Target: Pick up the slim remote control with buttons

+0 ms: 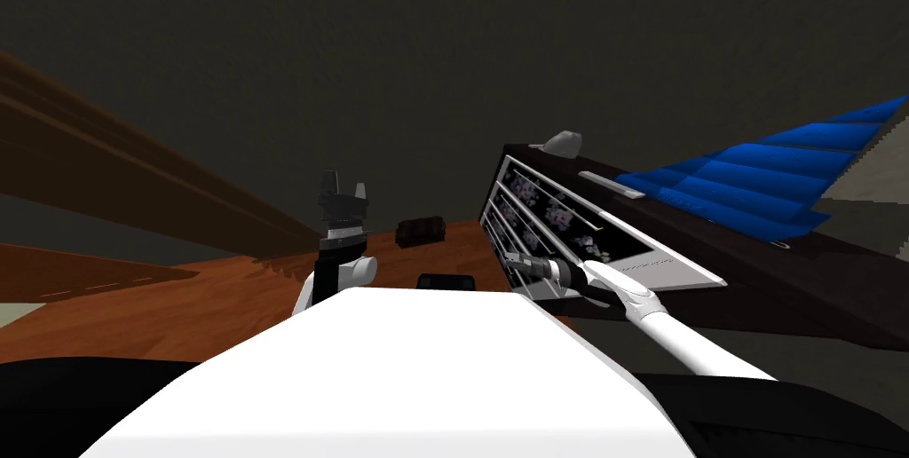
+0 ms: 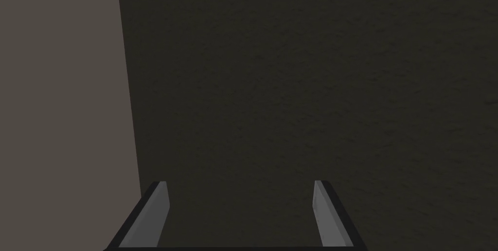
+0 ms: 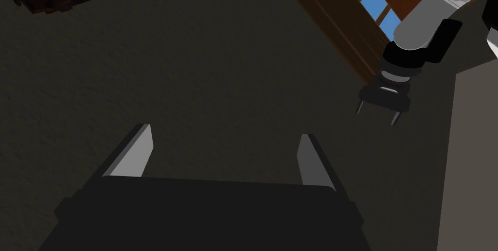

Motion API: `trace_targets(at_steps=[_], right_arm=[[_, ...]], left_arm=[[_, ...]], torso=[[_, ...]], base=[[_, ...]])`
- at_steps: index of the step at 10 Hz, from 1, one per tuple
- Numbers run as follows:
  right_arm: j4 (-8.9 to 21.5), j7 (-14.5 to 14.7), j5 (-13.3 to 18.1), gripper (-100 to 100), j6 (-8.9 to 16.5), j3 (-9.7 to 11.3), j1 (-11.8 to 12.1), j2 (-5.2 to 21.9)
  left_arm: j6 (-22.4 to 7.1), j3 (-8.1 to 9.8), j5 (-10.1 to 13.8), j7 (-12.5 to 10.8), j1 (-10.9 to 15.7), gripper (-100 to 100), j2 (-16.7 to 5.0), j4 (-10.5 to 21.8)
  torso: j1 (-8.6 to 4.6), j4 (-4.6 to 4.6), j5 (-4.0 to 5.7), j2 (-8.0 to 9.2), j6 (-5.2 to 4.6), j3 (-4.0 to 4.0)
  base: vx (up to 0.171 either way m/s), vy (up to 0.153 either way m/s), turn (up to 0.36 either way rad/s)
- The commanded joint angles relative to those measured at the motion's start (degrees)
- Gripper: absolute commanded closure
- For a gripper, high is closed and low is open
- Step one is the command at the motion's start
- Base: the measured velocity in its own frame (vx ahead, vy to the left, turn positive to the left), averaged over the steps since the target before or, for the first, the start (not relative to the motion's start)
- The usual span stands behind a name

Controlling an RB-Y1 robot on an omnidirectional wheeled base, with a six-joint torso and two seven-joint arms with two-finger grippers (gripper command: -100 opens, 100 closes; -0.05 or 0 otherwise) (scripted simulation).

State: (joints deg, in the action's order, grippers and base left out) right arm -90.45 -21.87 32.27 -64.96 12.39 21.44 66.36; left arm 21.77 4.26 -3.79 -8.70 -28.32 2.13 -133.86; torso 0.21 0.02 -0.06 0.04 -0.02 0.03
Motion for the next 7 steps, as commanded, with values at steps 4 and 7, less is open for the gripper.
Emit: trace_targets(at_steps=[4,7], right_arm=[[6.09,-2.52,3.58,-100,-3.52,0.79,-1.99,7.72],[9.46,-3.78,5.14,-100,-4.93,1.19,-3.10,12.68]], left_arm=[[0.00,0.00,0.00,0.00,0.00,0,0.00,0.00],[0.00,0.00,0.00,0.00,0.00,0,0.00,0.00]], torso=[[-0.02,0.01,0.00,0.05,-0.01,0.03],[-0.11,0.00,0.03,0.00,-0.02,0.00]], base=[[-0.017,0.061,0.090],[-0.001,0.048,0.069]])
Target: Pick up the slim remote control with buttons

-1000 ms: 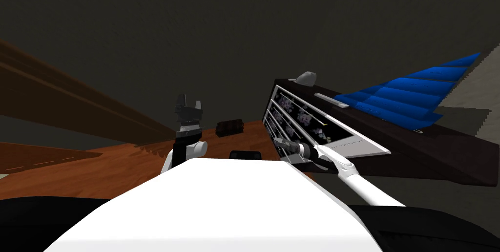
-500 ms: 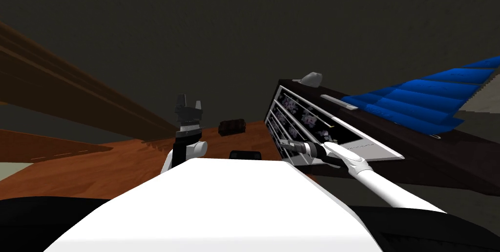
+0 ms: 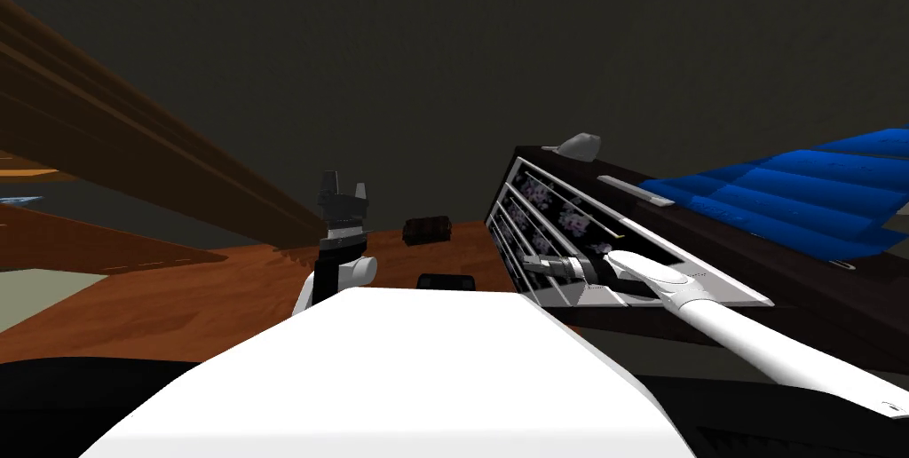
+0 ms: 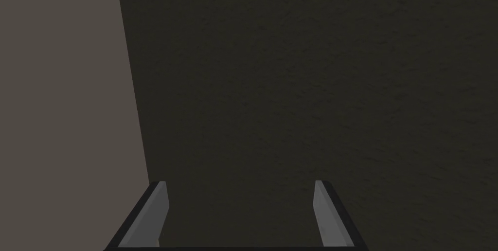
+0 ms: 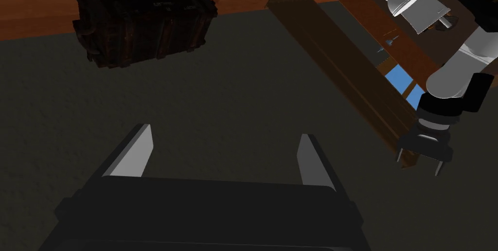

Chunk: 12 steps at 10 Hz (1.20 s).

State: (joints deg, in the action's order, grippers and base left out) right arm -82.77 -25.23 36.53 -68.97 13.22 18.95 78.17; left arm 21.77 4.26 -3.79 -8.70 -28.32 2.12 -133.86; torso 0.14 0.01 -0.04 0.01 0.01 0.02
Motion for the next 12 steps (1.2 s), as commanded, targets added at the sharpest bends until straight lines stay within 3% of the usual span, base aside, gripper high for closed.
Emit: trace_targets(at_steps=[1,2,4,5,6,8,9,10,12], right_arm=[[2.07,-0.42,0.88,-100,-0.93,0.36,-0.60,2.86],[3.77,-1.68,2.32,-100,-2.28,0.73,-1.74,5.08],[5.11,-1.68,2.32,-100,-2.28,0.73,-1.74,7.59],[8.14,-2.94,3.65,-100,-3.58,1.07,-2.90,9.24],[8.14,-2.94,3.65,-100,-3.58,1.07,-2.90,11.11],[11.13,-4.19,4.86,-100,-4.85,1.38,-4.07,14.99],[11.13,-4.19,4.86,-100,-4.85,1.38,-4.07,15.75],[13.33,-5.43,5.95,-100,-6.09,1.67,-5.26,18.15],[14.10,-5.43,5.95,-100,-6.09,1.67,-5.26,19.59]], left_arm=[[0.00,0.00,0.00,0.00,0.00,0,0.00,0.00],[0.00,0.00,0.00,0.00,0.00,0,0.00,0.00],[0.00,0.00,0.00,0.00,-0.01,0,0.00,0.00],[0.00,0.01,0.00,0.00,-0.01,0,0.00,0.00],[0.00,0.00,0.00,0.00,0.00,0,0.00,0.00],[0.00,0.00,0.00,0.00,0.00,0,0.00,0.00],[0.00,0.01,0.00,0.00,-0.01,0,0.00,0.00],[0.00,0.01,0.00,0.00,-0.01,0,0.00,0.00],[0.00,0.01,0.00,0.00,-0.01,0,0.00,0.00]], torso=[[0.00,0.00,0.00,0.00,0.00,0.00],[0.00,0.00,0.00,0.02,-0.03,0.01],[0.01,0.01,0.00,0.02,-0.05,0.01],[-0.06,0.00,0.02,0.01,-0.06,0.01],[-0.02,0.00,0.01,0.00,0.01,0.00],[-0.02,-0.01,0.01,-0.03,0.00,-0.02],[-0.05,0.00,0.01,-0.01,-0.06,-0.01],[-0.10,0.01,0.04,0.02,-0.08,0.01],[-0.09,0.00,0.04,-0.01,-0.05,-0.01]], base=[[-0.004,0.045,0.109],[-0.013,0.055,0.173],[0.002,0.038,0.034],[0.000,0.040,0.170],[0.006,0.033,0.094],[0.008,0.033,0.130],[0.004,0.013,-0.034],[0.007,0.024,0.158],[0.007,0.011,0.056]])
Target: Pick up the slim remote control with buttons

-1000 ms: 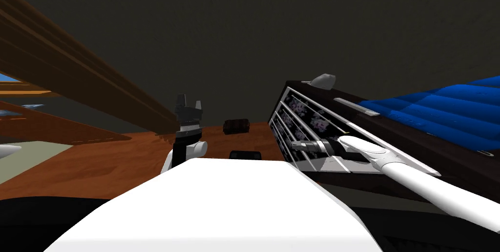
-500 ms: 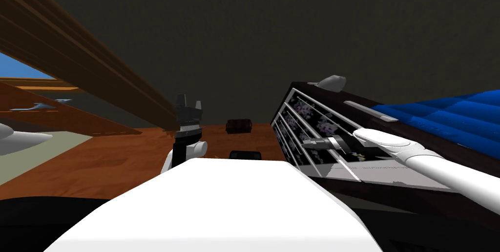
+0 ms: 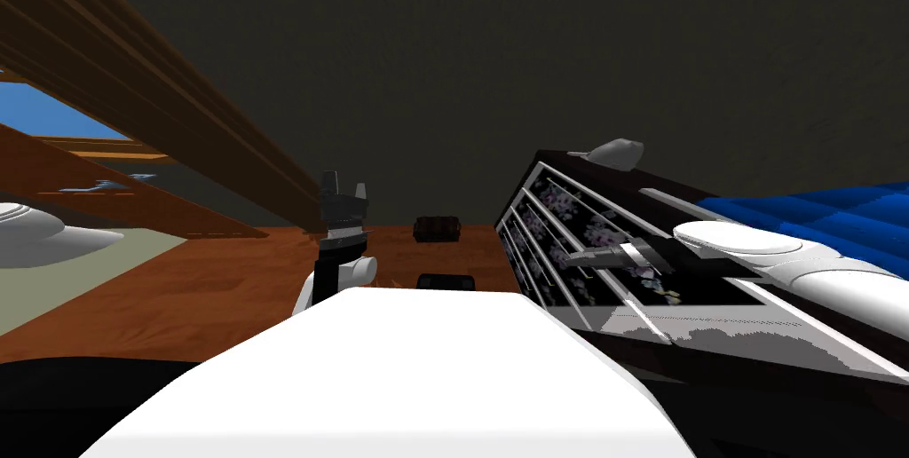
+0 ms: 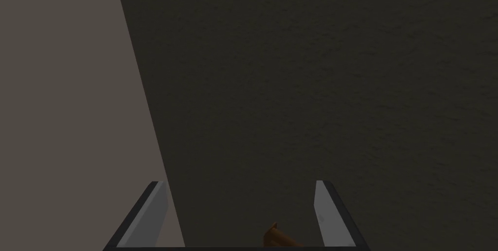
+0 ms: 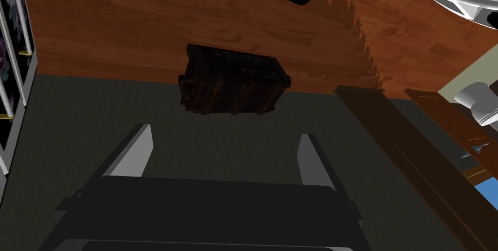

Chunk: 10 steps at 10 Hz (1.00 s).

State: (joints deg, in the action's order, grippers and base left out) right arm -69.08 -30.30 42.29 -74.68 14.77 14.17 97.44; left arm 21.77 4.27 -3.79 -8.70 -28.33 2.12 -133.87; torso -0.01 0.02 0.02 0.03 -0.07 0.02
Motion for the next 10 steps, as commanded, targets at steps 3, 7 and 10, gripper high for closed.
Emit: trace_targets(at_steps=[3,7,10], right_arm=[[6.19,-2.80,2.03,-100,-2.82,0.67,-2.83,5.44],[10.68,-5.15,3.48,-100,-5.28,1.26,-5.01,12.27],[14.11,-6.29,4.08,-100,-6.51,1.59,-5.99,15.20]], left_arm=[[0.00,0.00,0.00,0.00,0.00,0,0.00,0.00],[0.00,0.00,0.00,0.00,0.01,0,0.00,0.00],[0.00,0.01,0.00,0.00,0.00,0,0.00,0.00]], torso=[[0.00,-0.01,-0.01,-0.03,0.03,-0.02],[-0.04,0.00,-0.02,-0.03,0.05,-0.01],[-0.15,0.00,0.04,-0.01,-0.02,-0.01]], base=[[0.014,0.004,0.127],[0.015,-0.019,0.126],[0.014,-0.041,0.063]])
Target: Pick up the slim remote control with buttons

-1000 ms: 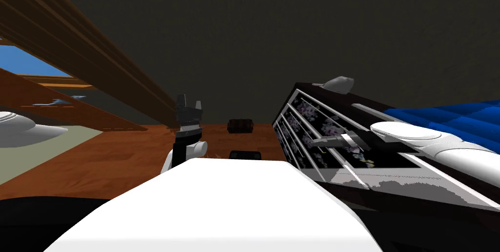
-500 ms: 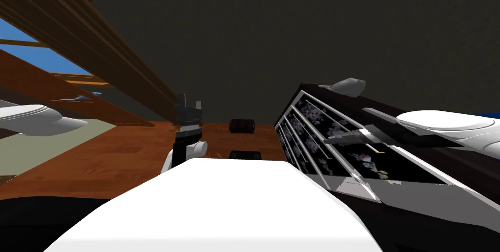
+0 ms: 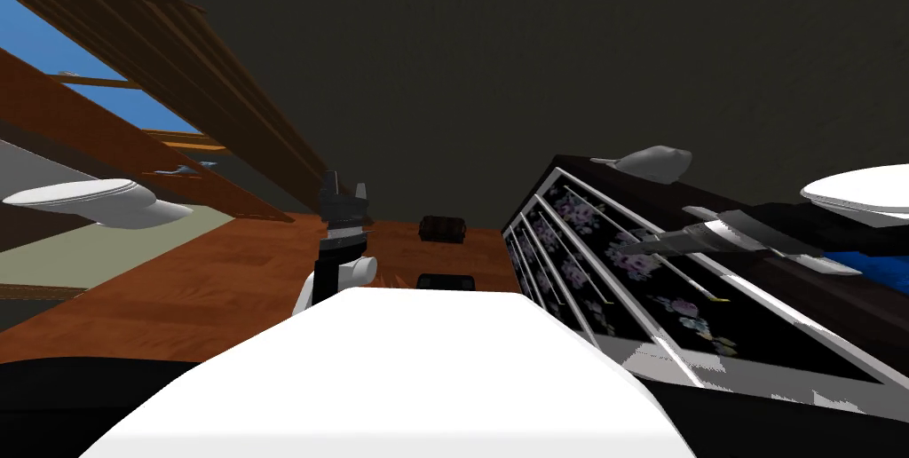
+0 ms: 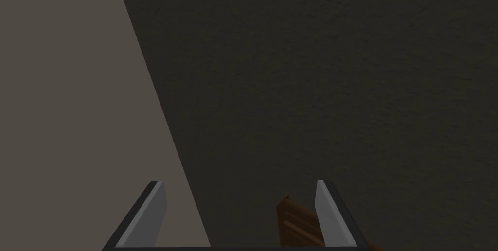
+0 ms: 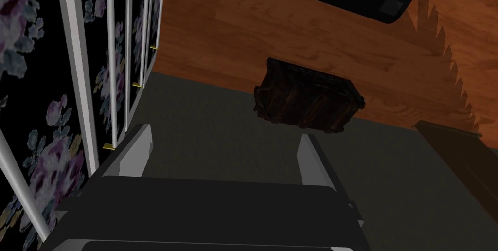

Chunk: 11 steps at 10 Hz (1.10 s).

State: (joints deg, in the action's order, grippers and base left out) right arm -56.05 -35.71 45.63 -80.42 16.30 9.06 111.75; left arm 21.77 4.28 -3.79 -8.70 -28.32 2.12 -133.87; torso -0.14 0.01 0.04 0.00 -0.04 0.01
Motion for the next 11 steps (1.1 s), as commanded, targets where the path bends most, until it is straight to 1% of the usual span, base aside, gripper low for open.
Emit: trace_targets(at_steps=[1,2,3,4,5,6,7,8,9,10,11], right_arm=[[1.26,-0.88,0.74,-100,-0.78,0.06,-0.88,1.98],[3.74,-1.97,1.25,-100,-2.04,0.43,-1.77,3.86],[3.74,-1.97,1.25,-100,-2.04,0.43,-1.77,4.35],[6.09,-3.02,1.70,-100,-3.32,0.85,-2.56,6.40],[6.09,-3.02,1.70,-100,-3.32,0.85,-2.56,6.40],[8.29,-4.01,2.08,-100,-4.64,1.31,-3.23,8.11],[8.29,-4.01,2.08,-100,-4.64,0.50,-3.23,8.11],[10.33,-4.95,2.42,-100,-6.02,1.84,-3.76,9.45],[10.33,-4.95,2.42,-100,-6.02,1.84,-3.76,9.45],[12.17,-5.81,2.71,-100,-7.47,2.43,-4.15,10.42],[12.17,-5.81,2.71,-100,-7.47,2.43,-4.15,10.42]], left_arm=[[0.00,0.00,0.00,0.00,0.00,0,0.00,0.00],[0.00,0.00,0.00,0.00,0.00,0,0.00,0.00],[0.00,0.00,0.00,0.00,0.00,0,0.00,0.00],[0.00,0.01,0.00,0.00,-0.01,0,0.00,0.00],[0.00,0.01,0.00,0.00,0.00,0,-0.01,0.00],[0.00,0.01,0.00,0.00,-0.01,0,-0.01,0.00],[0.00,0.01,0.00,0.00,0.00,0,-0.01,0.00],[0.00,0.01,0.00,0.00,-0.01,0,0.00,0.00],[0.00,0.01,0.00,0.00,0.00,0,-0.01,0.00],[0.00,0.01,0.00,0.00,-0.01,0,-0.01,0.00],[0.00,0.01,0.00,0.00,-0.01,0,-0.01,0.00]], torso=[[0.00,0.00,0.00,0.00,0.00,0.00],[-0.03,0.00,0.03,-0.01,-0.02,-0.01],[-0.16,-0.01,0.05,-0.02,-0.01,-0.01],[-0.17,-0.01,0.07,-0.01,-0.04,-0.01],[-0.27,0.00,0.09,0.02,-0.02,0.01],[-0.27,0.01,0.11,0.03,-0.05,0.02],[-0.32,0.00,0.11,0.00,-0.03,0.00],[-0.25,0.00,0.11,0.01,-0.04,0.00],[-0.43,0.01,0.13,0.04,-0.04,0.02],[-0.46,0.00,0.18,0.02,-0.06,0.01],[-0.45,-0.01,0.16,-0.02,-0.05,-0.01]], base=[[0.015,-0.046,0.096],[0.018,-0.081,0.146],[0.015,-0.080,0.075],[0.003,-0.105,0.115],[0.005,-0.104,0.069],[0.015,-0.110,0.078],[0.011,-0.093,0.081],[0.001,-0.151,0.107],[0.006,-0.148,0.055],[0.023,-0.137,0.083],[0.011,-0.129,0.043]])
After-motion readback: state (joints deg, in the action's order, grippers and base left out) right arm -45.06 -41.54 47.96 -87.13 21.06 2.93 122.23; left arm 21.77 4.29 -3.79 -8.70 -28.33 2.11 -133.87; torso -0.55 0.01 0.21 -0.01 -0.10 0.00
